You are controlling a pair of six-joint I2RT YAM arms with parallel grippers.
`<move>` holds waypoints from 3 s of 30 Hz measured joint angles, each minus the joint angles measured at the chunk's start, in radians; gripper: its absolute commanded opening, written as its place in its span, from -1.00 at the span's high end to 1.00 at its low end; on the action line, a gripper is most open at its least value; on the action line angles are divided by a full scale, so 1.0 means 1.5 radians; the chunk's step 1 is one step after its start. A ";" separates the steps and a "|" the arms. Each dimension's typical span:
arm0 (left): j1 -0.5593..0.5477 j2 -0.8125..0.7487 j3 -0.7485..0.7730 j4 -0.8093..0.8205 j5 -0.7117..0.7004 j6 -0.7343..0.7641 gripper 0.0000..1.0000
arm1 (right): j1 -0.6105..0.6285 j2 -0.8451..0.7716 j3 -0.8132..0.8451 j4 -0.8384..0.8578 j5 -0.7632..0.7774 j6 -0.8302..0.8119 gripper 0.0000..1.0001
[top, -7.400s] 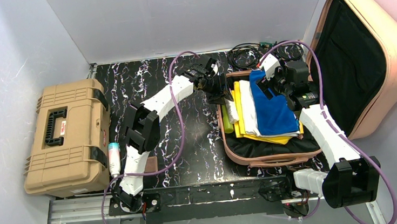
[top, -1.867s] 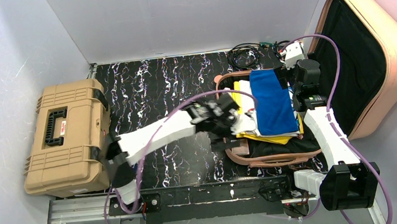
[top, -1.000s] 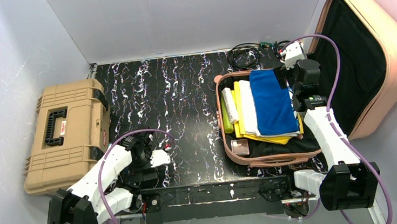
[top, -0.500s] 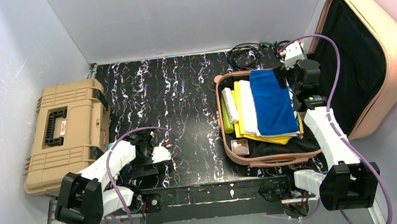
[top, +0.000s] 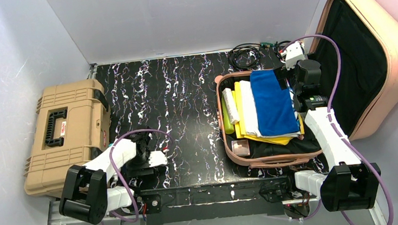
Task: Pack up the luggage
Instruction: Pick up the makeup from the center of the board, then place the makeup in the luggage.
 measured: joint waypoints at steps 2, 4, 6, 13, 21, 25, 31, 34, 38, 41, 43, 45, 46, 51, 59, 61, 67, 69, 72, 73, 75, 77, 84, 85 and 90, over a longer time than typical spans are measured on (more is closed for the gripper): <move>0.001 0.007 0.004 -0.007 0.003 0.002 0.42 | 0.000 0.000 0.000 0.000 0.000 0.000 -1.00; 0.001 0.015 0.010 -0.013 0.008 0.001 0.58 | 0.000 0.000 0.000 0.000 0.000 0.000 -1.00; 0.001 0.024 0.024 -0.022 0.022 -0.004 0.58 | 0.000 0.000 0.000 0.000 0.000 0.000 -1.00; -0.009 0.052 0.158 -0.075 0.103 -0.052 0.58 | 0.000 0.000 0.000 0.000 0.000 0.000 -1.00; -0.204 0.098 0.391 -0.109 0.145 -0.183 0.58 | 0.000 0.001 0.000 0.001 0.008 0.000 -1.00; -0.328 0.187 0.556 -0.118 0.133 -0.245 0.57 | 0.000 0.004 0.000 0.002 0.031 0.000 -1.00; -0.484 0.367 0.808 -0.111 0.082 -0.297 0.57 | -0.010 0.004 -0.001 0.012 0.074 0.000 -1.00; -0.550 0.452 0.897 -0.103 0.060 -0.300 0.57 | -0.016 0.004 -0.009 0.026 0.099 0.000 -1.00; -0.622 0.548 0.959 -0.101 0.049 -0.299 0.57 | -0.025 0.004 -0.021 0.040 0.140 -0.002 -1.00; -0.649 0.605 0.995 -0.104 0.049 -0.298 0.57 | -0.046 0.004 -0.021 0.043 0.170 -0.003 -1.00; -0.658 0.640 1.027 -0.104 0.049 -0.296 0.56 | -0.057 0.004 -0.021 0.052 0.183 -0.003 -1.00; -0.663 0.667 1.054 -0.101 0.049 -0.294 0.50 | -0.065 0.003 -0.021 0.055 0.191 -0.003 -1.00; -0.665 0.678 1.064 -0.099 0.049 -0.293 0.47 | -0.066 0.002 -0.021 0.055 0.193 -0.003 -1.00; -0.673 0.694 1.073 -0.090 0.049 -0.285 0.33 | -0.068 -0.003 -0.021 0.057 0.195 -0.003 -1.00; -0.681 0.694 1.066 -0.070 0.069 -0.276 0.11 | -0.069 -0.006 -0.022 0.060 0.194 -0.003 -1.00; -0.681 0.694 1.063 -0.068 0.077 -0.273 0.03 | -0.069 -0.006 -0.022 0.060 0.194 -0.003 -1.00; -0.684 0.688 1.045 -0.050 0.092 -0.255 -0.08 | -0.069 -0.007 -0.022 0.060 0.187 -0.003 -1.00; -0.685 0.687 1.042 -0.047 0.092 -0.250 -0.07 | -0.069 -0.008 -0.022 0.060 0.183 -0.003 -1.00; -0.687 0.687 1.041 -0.043 0.092 -0.248 -0.13 | -0.069 -0.010 -0.022 0.060 0.180 -0.003 -1.00; -0.687 0.687 1.040 -0.041 0.092 -0.248 -0.20 | -0.069 -0.011 -0.022 0.060 0.180 -0.003 -1.00; -0.688 0.687 1.040 -0.037 0.092 -0.248 -0.30 | -0.069 -0.012 -0.022 0.060 0.178 -0.003 -1.00; -0.689 0.687 1.040 -0.033 0.092 -0.248 -0.41 | -0.069 -0.013 -0.024 0.060 0.177 -0.003 -1.00; -0.691 0.687 1.040 -0.011 0.082 -0.248 -0.64 | -0.069 -0.014 -0.030 0.065 0.174 -0.003 -1.00; -0.691 0.687 1.040 -0.010 0.079 -0.247 -0.64 | -0.069 -0.014 -0.030 0.065 0.172 -0.003 -1.00; -0.694 0.685 1.037 -0.001 0.062 -0.243 -0.66 | -0.069 -0.014 -0.030 0.065 0.167 -0.003 -1.00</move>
